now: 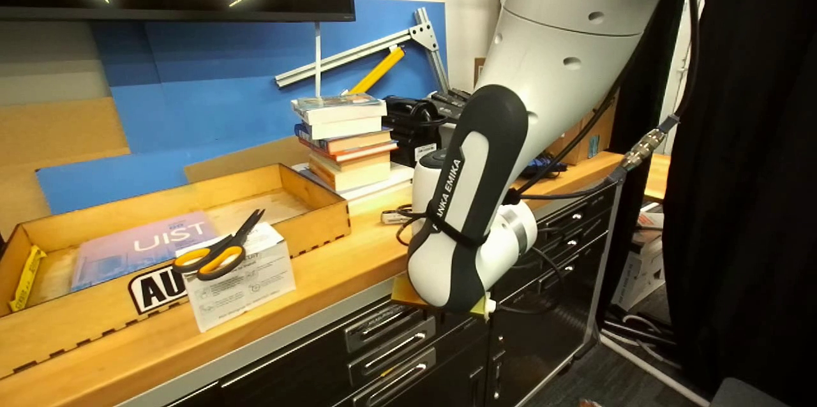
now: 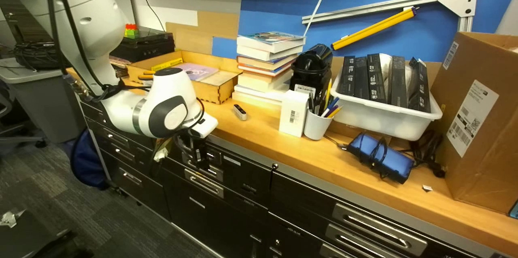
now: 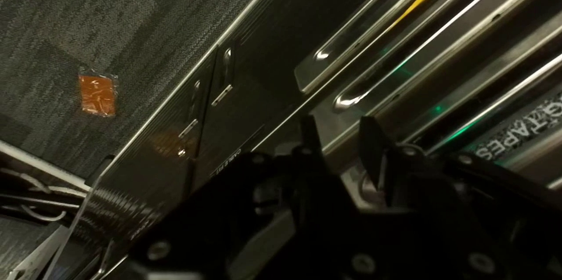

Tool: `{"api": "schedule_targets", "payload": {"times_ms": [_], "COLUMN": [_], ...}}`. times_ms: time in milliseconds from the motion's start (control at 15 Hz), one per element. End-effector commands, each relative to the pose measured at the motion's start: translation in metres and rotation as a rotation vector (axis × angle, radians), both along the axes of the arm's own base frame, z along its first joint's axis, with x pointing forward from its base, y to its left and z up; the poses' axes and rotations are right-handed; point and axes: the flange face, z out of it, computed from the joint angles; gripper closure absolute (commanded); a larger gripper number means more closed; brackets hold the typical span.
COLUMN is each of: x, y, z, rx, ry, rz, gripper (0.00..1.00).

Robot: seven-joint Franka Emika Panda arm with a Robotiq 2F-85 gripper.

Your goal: Put the blue object in the open drawer then close the drawer

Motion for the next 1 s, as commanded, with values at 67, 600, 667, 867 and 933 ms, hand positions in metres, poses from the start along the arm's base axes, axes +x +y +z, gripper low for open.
{"api": "schedule_targets", "payload": {"times_ms": [67,600,667,867,933], "x": [-0.045,-0.126,-0.132,-0.124,-0.128], "y": [-0.021,-0.034,-0.035,-0.033,-0.035], "z": [0.037,0.123,0.137,0.136,0.149], "rx": [-0.012,0.015,0.008,0.017,0.019], "ry": [0.092,0.443,0.476,0.515,0.522], "rz": [0.017,0.328,0.373,0.361,0.379], "gripper": [0.27,0.0,0.0,0.0,0.0]}}
